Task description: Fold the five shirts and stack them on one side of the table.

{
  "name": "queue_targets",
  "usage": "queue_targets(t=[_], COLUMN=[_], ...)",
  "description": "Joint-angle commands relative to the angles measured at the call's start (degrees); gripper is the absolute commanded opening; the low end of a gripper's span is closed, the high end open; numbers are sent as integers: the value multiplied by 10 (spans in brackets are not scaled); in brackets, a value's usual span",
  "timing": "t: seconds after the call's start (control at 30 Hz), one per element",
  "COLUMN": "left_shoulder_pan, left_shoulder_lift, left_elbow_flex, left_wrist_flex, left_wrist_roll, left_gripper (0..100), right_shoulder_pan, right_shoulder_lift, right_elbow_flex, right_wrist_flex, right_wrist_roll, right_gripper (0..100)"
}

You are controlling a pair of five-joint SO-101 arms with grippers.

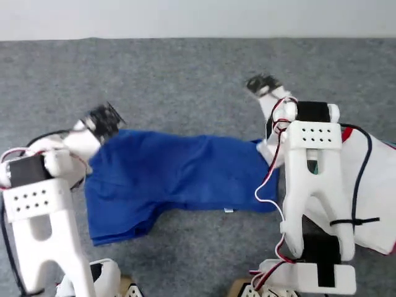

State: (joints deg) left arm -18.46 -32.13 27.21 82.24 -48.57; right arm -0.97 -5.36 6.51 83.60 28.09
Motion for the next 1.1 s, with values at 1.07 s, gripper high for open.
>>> queue_targets(t=[1.07], left_shoulder_pan=[85], left_shoulder_lift=[544], left_elbow_flex=[-208], left_wrist_flex=[-127], left_wrist_roll=[266], left_gripper=[5], right_shoulder_pan=[-34], right_shoulder_lift=[389], right_elbow_flex=[-348], right_wrist_flex=[-9], right_wrist_roll=[-158], right_gripper=[188])
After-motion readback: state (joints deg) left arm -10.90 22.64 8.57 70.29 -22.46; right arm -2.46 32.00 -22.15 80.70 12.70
